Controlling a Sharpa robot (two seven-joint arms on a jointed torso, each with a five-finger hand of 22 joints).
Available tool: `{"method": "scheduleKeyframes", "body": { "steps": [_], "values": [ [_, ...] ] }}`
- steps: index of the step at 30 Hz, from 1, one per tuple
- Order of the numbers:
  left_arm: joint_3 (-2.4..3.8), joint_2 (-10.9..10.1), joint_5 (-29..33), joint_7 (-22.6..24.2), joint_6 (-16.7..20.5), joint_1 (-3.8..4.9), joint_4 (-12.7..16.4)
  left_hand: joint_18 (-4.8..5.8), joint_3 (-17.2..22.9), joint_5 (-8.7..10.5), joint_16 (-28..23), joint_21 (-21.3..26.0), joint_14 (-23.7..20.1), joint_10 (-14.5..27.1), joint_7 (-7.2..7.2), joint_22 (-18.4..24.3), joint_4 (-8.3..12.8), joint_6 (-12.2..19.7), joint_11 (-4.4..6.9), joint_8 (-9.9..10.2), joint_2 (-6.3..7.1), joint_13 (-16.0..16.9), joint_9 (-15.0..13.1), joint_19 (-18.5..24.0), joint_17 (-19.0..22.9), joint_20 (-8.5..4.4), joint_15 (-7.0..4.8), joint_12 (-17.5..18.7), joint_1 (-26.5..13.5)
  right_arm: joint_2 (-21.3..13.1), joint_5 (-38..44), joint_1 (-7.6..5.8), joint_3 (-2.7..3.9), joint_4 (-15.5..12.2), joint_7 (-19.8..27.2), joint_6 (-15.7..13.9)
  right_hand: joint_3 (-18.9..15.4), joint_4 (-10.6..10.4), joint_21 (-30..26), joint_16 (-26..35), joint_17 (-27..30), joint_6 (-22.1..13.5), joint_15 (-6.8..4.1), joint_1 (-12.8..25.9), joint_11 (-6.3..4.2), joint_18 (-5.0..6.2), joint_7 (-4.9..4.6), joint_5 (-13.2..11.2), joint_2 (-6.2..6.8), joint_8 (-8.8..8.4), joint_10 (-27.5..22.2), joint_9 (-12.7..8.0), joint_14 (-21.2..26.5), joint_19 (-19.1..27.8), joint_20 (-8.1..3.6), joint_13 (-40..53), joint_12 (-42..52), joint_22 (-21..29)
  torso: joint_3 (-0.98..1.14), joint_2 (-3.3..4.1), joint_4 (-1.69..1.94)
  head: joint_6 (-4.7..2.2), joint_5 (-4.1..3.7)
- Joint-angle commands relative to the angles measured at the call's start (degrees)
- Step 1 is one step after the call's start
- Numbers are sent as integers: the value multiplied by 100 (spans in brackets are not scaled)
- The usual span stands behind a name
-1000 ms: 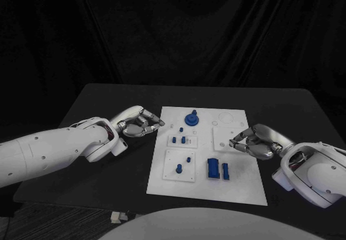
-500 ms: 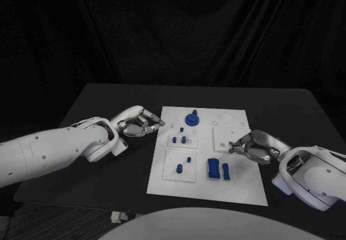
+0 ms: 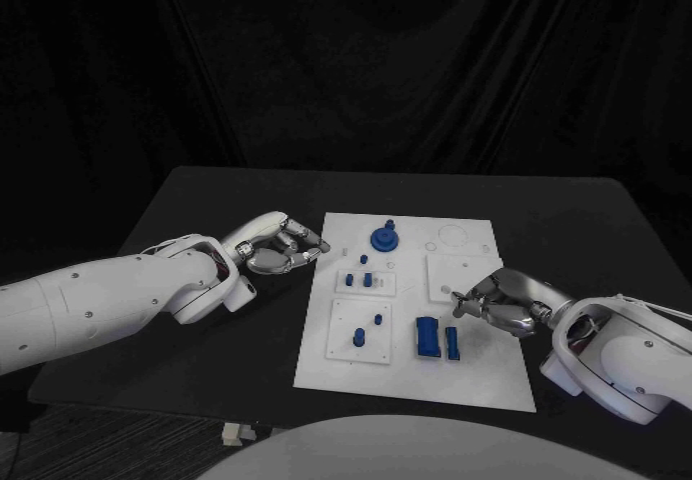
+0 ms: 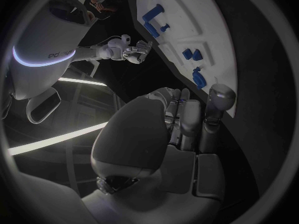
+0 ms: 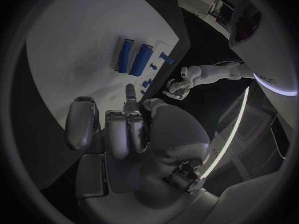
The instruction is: Assemble the parts on the task board
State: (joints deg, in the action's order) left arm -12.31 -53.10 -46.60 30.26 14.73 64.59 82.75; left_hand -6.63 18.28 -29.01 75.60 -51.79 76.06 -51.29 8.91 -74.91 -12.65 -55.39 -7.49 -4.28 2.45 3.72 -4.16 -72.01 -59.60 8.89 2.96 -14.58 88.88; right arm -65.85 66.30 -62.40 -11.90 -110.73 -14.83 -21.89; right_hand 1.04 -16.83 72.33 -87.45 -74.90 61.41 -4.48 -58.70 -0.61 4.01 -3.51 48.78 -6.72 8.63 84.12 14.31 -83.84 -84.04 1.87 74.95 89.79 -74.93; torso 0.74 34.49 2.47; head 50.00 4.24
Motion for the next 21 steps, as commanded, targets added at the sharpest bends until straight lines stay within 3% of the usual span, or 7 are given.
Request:
{"method": "scheduleKeyframes", "body": {
  "steps": [1,21],
  "values": [
    [5,4,25,98,-14,-11,12,-47,28,-40,-26,14,-44,-25,26,-569,7,-12,-4,-39,-50,4,-6,41,9,-18,-2,-19,11,21,35,20,1,13,-121,171,34,-2,17,20,-688,35,-10,57,-6,-46,-13,29,-16,-25,588,-10,-471,-58,-3,1505,21,-1040,1,-4,0,0,-3],
    [5,8,25,95,-35,-25,3,-47,28,-40,-26,14,-44,-25,26,-569,7,-12,-4,-39,-50,4,-6,41,9,-18,-2,-19,11,112,78,162,1,116,-351,267,59,18,-37,36,-640,47,-15,37,-11,-35,-8,37,14,-29,588,-25,-461,-40,-8,1505,21,-1025,1,-3,2,0,-8]
  ]
}}
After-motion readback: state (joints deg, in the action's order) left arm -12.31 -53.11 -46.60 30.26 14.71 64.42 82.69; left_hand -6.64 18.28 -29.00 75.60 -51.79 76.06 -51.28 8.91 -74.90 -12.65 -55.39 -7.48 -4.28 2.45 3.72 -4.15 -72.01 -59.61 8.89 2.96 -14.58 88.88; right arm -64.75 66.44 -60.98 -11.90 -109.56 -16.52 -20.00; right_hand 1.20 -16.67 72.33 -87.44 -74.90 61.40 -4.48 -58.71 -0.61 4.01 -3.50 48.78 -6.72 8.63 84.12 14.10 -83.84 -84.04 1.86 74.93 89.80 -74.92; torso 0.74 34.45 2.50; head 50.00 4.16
